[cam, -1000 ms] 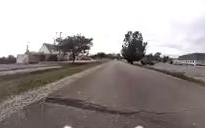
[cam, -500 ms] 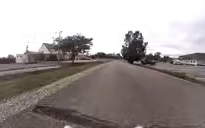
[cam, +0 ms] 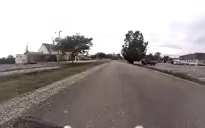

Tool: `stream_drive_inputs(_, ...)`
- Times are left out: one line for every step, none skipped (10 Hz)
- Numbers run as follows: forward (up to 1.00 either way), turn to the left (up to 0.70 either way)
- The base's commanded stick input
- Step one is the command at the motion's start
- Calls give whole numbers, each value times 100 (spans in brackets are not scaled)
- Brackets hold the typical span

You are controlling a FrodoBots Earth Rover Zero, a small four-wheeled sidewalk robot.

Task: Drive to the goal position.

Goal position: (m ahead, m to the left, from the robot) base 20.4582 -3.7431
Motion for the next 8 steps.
stream_drive_inputs(70, -35)
stream_drive_inputs(70, -35)
stream_drive_inputs(70, -35)
stream_drive_inputs(70, -8)
stream_drive_inputs(70, 0)
stream_drive_inputs(70, 0)
stream_drive_inputs(70, 0)
stream_drive_inputs(70, 0)
